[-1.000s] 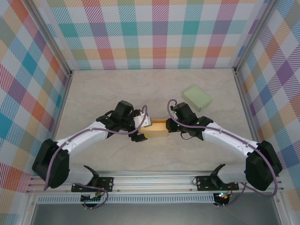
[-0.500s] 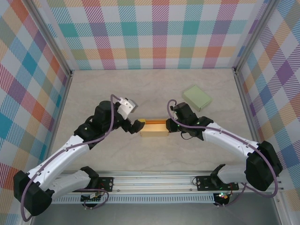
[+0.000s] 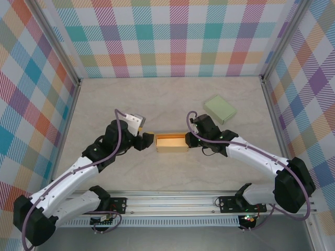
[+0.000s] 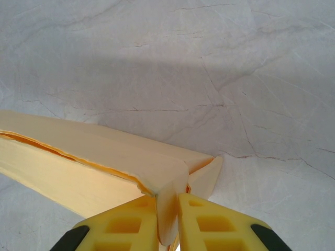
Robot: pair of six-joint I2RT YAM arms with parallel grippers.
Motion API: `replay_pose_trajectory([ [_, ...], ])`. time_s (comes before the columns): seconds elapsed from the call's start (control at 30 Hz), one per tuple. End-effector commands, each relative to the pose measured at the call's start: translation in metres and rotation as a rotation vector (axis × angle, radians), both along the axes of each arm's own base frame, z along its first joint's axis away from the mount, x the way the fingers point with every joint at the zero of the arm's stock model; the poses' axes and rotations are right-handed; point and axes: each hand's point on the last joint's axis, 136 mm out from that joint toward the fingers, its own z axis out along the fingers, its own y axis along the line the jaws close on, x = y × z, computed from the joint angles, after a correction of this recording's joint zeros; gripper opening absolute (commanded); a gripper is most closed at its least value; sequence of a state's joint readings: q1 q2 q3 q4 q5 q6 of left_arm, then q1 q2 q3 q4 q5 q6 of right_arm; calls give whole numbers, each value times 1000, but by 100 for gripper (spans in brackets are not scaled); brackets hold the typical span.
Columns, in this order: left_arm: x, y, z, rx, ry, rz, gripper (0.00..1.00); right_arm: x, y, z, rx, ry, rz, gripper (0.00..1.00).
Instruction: Fold the paper box
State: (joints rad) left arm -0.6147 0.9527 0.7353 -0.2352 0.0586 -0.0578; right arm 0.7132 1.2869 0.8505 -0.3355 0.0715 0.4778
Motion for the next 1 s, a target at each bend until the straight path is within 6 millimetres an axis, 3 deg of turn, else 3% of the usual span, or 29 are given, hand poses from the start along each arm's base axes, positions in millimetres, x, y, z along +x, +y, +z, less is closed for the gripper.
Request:
replay_pose_trajectory([
  [0.0, -7, -11, -19, -25, 116, -14, 62, 0, 2, 10, -3, -24, 18, 18],
  [0.23, -1, -21, -43, 67, 143, -25, 51, 0, 2, 10, -3, -22, 20, 18],
  [0.33, 5, -20, -45, 108, 135, -15, 46, 0, 2, 11, -1, -21, 19, 18],
  [0.6, 17, -22, -49, 158, 120, -6, 45, 0, 3, 11, 2, -24, 19, 18],
  [0.97, 20, -36, -51, 146, 141, -36, 22, 0, 3, 8, -3, -19, 21, 18],
])
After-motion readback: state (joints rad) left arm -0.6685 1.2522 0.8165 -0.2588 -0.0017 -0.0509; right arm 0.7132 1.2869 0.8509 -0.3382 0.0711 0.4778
